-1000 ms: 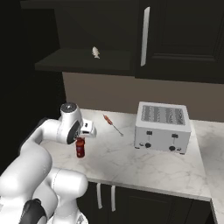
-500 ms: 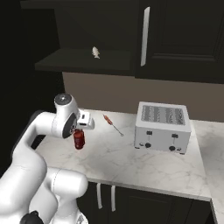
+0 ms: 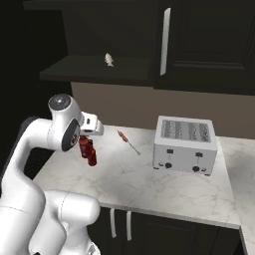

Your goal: Pick the condiment bottle and condiment bottle from the counter and place them in the cabinet.

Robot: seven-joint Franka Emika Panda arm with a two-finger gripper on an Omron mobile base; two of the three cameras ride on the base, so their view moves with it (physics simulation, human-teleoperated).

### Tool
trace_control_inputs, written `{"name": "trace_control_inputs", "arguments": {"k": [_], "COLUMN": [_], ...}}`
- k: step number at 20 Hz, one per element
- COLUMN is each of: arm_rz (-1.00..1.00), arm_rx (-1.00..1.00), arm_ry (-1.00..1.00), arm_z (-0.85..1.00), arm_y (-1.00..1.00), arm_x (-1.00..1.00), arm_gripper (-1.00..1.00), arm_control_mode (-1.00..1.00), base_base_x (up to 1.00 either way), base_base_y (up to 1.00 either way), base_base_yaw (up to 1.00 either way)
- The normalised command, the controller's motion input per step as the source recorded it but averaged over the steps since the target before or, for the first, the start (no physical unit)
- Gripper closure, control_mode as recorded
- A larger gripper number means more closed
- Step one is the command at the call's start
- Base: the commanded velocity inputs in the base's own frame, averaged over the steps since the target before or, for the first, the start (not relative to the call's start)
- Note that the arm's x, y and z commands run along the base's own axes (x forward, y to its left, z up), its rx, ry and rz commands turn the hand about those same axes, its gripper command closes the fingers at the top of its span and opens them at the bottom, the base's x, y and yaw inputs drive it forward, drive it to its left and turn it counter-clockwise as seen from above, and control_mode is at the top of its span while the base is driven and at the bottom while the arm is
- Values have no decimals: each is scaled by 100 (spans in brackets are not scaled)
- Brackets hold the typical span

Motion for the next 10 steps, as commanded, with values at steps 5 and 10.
{"name": "trace_control_inputs", "arguments": {"k": [5, 10], "arm_rz": [0, 0], "arm_rx": [0, 0], "arm_ry": [-9, -5], "arm_z": [74, 75], "arm_y": [0, 0], "arm_x": [-32, -34], "arm_gripper": [100, 100], "arm_control_mode": [-100, -100], "base_base_x": [0, 0], "base_base_y": [0, 0], "base_base_yaw": [0, 0]}}
